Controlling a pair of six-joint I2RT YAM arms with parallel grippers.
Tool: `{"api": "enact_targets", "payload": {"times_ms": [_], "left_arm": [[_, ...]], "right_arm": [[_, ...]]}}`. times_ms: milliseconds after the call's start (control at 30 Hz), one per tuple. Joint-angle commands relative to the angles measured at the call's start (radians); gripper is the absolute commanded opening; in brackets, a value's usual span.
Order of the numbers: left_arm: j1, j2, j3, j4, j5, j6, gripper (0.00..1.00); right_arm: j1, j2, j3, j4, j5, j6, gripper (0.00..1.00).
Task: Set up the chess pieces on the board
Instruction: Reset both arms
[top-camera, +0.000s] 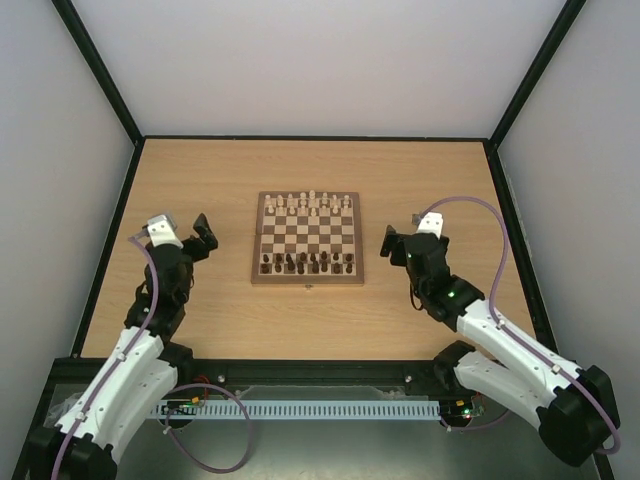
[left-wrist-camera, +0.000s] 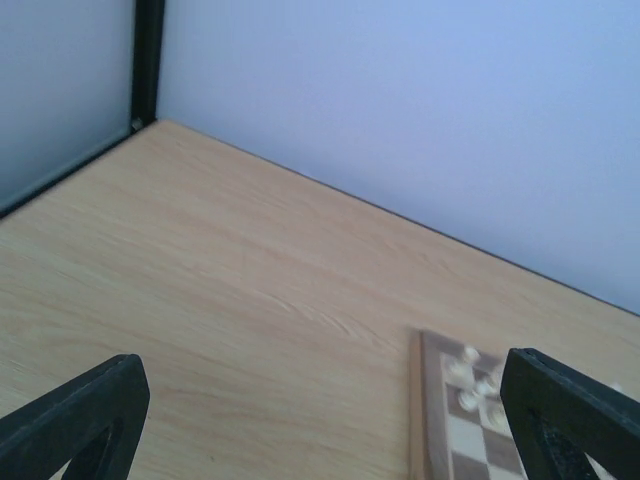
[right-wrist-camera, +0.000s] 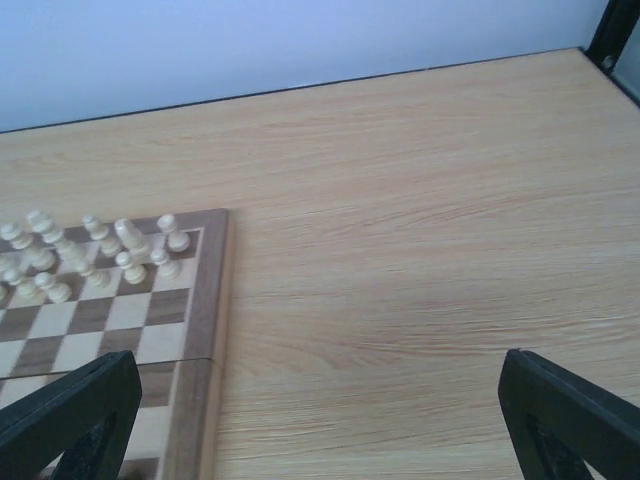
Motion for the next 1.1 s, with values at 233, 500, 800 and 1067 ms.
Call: {"api": "enact_targets", "payload": {"times_ms": [233, 500, 800, 1067], "left_arm": [[0.014, 0.011, -0.201, 0.344, -0.067, 0.198, 0.99], [0.066, 0.178, -0.171, 0.436, -0.081, 0.259, 1.0], [0.137, 0.482, -0.142, 0.627, -0.037, 0.265, 0.99], [0.178, 0.691, -0.089, 0.821, 0.002, 0.254, 1.0]], "right_arm": [[-0.131, -0.011, -0.194, 0.33, 0.066, -0.1, 0.99], [-0.293, 0.111, -0.246, 0.476, -0.007, -0.099, 0.99], [-0.437, 0.258, -0.313, 0.765, 0.015, -0.098, 0.99], [-0.502, 0.492, -0.267, 0.953, -0.058, -0.143, 0.99]]}}
